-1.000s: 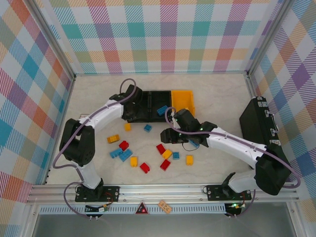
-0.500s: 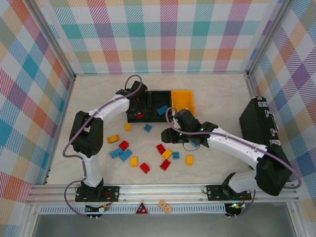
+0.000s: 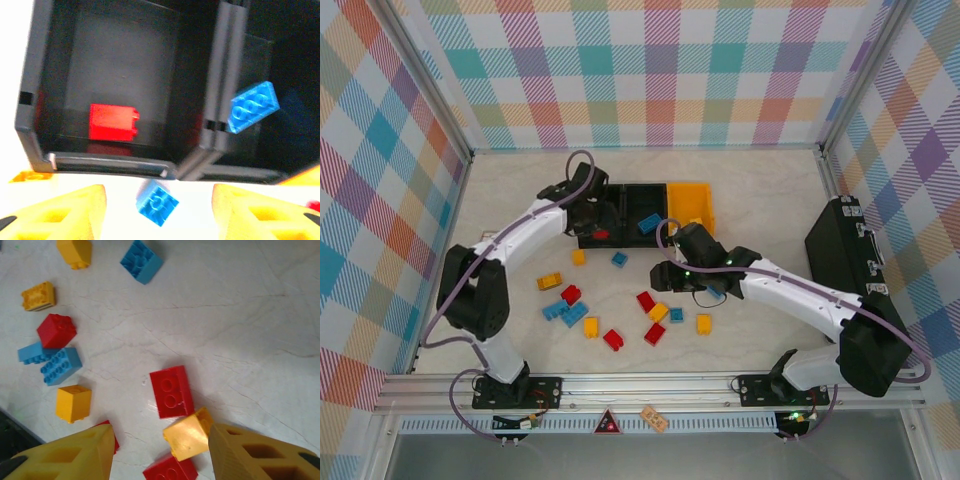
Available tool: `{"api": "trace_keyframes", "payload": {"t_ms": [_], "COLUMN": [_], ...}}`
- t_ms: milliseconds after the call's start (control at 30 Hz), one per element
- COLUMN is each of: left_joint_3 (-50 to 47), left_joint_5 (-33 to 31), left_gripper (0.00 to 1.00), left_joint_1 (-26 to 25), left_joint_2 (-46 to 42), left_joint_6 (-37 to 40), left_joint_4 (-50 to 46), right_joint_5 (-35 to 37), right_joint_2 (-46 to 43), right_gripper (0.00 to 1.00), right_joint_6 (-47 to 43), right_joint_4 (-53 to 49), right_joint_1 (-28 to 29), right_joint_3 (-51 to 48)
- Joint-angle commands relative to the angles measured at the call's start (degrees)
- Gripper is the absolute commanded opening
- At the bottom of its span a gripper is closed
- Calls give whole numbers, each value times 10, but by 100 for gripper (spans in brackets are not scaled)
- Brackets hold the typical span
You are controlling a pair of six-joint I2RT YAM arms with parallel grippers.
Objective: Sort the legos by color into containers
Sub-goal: Place the lego in the container, then pick up the lego from the bottom-center of the table.
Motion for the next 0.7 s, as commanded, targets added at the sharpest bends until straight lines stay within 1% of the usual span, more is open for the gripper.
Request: {"api": "trace_keyframes", "payload": {"t_ms": [0, 133, 200, 300, 433, 533, 667], "left_joint_3": [-47, -105, -126, -149, -175, -192, -210], "left_joint_5": [97, 189, 208, 210, 198, 187, 178], "left_gripper": [58, 58, 58, 58, 59, 59, 59], "left_joint_1": [-13, -33, -48, -79, -121, -143, -158], "left_joint_2": [-42, -80, -96, -115, -130, -127, -122], "left_joint_6": [32, 42, 44, 52, 57, 61, 54], "left_joint_4": [43, 92, 105, 107, 108, 103, 107], "right_joint_5": [38, 72, 92, 119, 134, 128, 109], "right_joint_2": [-19, -25, -25, -28, -34, -34, -29], "right_gripper": [54, 56, 57, 57, 58, 58, 59], "right_joint_6": [18, 39, 49, 61, 79, 92, 105], "right_joint_4": [-51, -97, -127, -169, -201, -201, -191], "right_joint_1": [-3, -10, -12, -16, -20, -20, -20], "right_joint_3": [1, -4, -4, -11, -34, -58, -84]}}
